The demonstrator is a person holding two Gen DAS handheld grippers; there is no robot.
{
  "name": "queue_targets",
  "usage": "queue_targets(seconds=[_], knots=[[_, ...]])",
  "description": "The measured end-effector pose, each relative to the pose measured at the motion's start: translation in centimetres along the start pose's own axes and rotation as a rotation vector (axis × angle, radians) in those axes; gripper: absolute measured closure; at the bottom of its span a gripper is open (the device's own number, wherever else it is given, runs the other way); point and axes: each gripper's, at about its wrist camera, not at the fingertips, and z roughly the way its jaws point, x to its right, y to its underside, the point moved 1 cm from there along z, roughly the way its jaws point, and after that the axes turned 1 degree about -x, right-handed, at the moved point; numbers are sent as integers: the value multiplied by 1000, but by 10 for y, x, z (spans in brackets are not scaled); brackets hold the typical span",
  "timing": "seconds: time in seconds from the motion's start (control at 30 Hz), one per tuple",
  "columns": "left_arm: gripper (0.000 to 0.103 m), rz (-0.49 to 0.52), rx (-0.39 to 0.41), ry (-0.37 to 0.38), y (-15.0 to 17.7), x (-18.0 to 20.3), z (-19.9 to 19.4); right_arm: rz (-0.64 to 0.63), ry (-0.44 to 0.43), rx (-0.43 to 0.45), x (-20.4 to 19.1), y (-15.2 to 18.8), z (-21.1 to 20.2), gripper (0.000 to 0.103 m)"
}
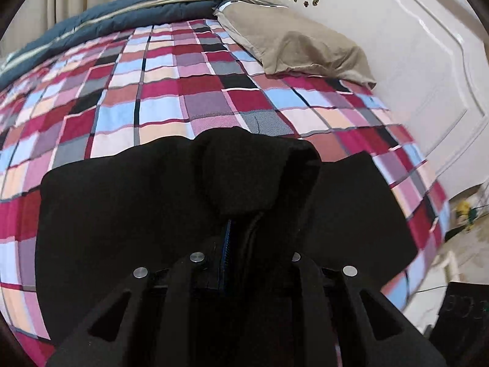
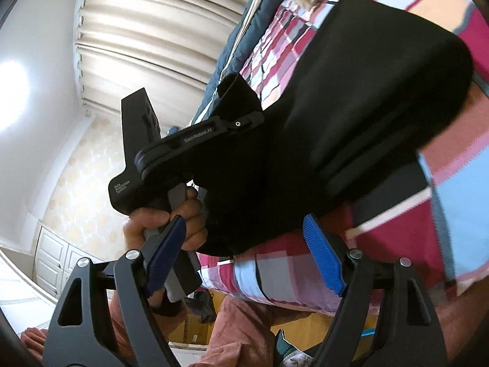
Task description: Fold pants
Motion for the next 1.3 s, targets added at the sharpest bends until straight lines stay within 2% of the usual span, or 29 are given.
queue_targets(seconds=[0.1, 0.2, 0.23, 0.43, 0.8, 0.97, 1.1, 1.2, 1.3], knots=[[80, 11, 17, -19, 2, 7, -1, 9, 1, 7, 3, 1, -4, 24], [68, 20, 35, -11, 3, 15, -2, 14, 11, 12, 5, 2, -6, 24], [60, 28, 42, -9, 4, 18, -3, 15, 12, 12, 5, 4, -6, 24], [30, 71, 114, -43, 10, 34, -19, 22, 35, 24, 9, 5, -15, 23], [18, 38, 206, -88, 17, 14, -69, 13, 76, 19, 2, 3, -15, 23], [17, -44, 247, -84, 34, -34, -98, -29, 96, 15, -11, -10, -11, 23], [17, -177, 255, -67, 53, -93, -106, -61, 127, 12, -17, -31, 0, 18], [17, -280, 254, -74, 71, -141, -104, -85, 141, -3, -21, -50, 13, 18], [17, -367, 225, -27, 89, -179, -90, -91, 178, -3, -19, -69, 25, 18]])
